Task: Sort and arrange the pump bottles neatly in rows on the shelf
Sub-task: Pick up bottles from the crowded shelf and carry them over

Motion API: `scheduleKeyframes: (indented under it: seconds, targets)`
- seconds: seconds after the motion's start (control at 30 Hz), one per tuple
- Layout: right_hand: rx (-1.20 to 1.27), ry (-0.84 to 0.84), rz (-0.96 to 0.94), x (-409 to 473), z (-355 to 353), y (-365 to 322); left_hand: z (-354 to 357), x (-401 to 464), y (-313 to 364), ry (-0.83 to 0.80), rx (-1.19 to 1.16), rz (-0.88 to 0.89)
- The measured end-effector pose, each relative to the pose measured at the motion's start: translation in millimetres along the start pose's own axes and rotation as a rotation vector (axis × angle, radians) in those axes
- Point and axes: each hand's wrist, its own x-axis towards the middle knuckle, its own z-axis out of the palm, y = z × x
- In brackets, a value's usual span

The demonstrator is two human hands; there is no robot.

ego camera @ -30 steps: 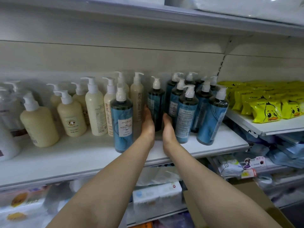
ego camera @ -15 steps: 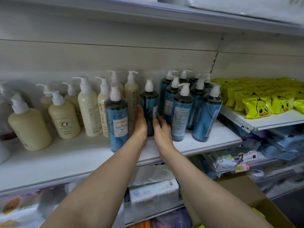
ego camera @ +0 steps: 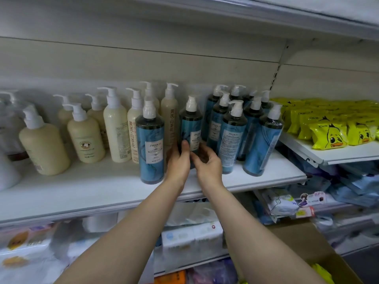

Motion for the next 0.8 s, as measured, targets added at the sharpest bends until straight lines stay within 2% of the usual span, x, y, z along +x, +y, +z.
scheduleKeyframes:
  seconds: [0.2,0.4,0.53,0.8]
  targets:
    - [-0.008,0.007,-0.013,0,-3,5,-5,-7,2,-0.048,-0.083,-0.007]
    - [-0.011,0.009,-0.01,0,-2,10,-7,-8,-6,-0.008,0.053,0.006]
    - [-0.012,0.013,-0.02,6,-1,12,-7,-1,-8,0.0,0.057,0.042]
    - [-0.109,0.128,-0.042,8,4,17,-7,2,-9,-0.012,0.101,0.074]
